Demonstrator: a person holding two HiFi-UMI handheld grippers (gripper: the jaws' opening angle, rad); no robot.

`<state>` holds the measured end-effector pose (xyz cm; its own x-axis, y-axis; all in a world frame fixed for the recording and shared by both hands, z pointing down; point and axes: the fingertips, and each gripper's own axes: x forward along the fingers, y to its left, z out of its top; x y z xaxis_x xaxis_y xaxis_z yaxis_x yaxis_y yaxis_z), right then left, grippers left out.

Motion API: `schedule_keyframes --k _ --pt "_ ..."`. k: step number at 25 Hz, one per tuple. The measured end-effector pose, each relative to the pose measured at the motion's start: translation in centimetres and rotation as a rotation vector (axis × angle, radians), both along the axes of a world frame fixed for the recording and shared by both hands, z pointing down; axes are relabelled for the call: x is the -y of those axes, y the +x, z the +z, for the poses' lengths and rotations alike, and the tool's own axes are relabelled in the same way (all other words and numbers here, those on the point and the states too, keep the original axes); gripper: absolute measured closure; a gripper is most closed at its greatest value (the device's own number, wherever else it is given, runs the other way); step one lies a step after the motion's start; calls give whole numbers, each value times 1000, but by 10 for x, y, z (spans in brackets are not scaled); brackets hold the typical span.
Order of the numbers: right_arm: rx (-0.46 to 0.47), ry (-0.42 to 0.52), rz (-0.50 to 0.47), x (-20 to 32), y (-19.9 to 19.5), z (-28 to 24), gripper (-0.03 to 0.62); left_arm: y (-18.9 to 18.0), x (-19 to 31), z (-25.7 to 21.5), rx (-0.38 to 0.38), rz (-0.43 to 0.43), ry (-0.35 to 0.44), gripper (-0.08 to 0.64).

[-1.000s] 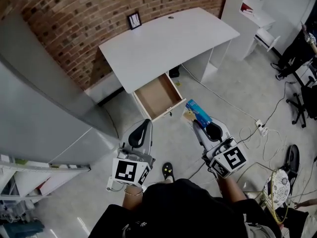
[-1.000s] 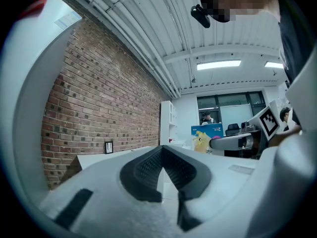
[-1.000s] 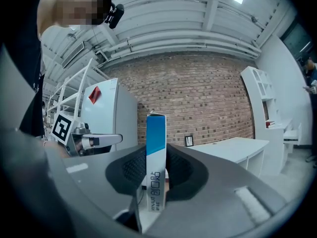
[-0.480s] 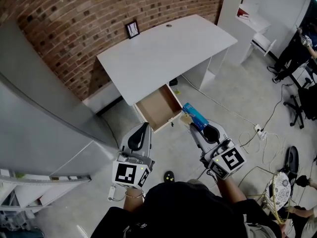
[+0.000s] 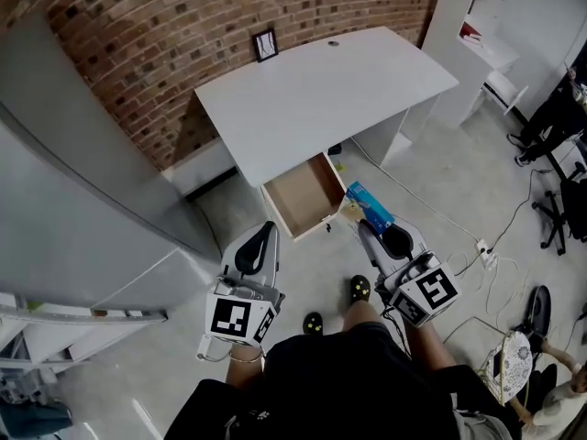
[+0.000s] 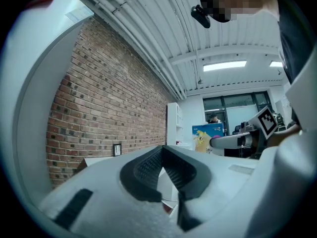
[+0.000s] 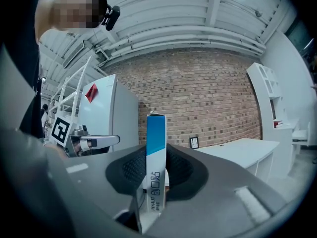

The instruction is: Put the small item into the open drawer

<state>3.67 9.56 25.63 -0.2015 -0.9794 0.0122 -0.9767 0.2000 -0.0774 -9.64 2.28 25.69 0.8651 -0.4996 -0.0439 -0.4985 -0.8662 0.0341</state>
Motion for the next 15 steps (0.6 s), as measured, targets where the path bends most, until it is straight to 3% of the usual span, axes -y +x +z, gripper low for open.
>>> schedule_keyframes --k 15 --pt "34 18 -185 61 21 -5 508 9 38 1 28 -177 0 563"
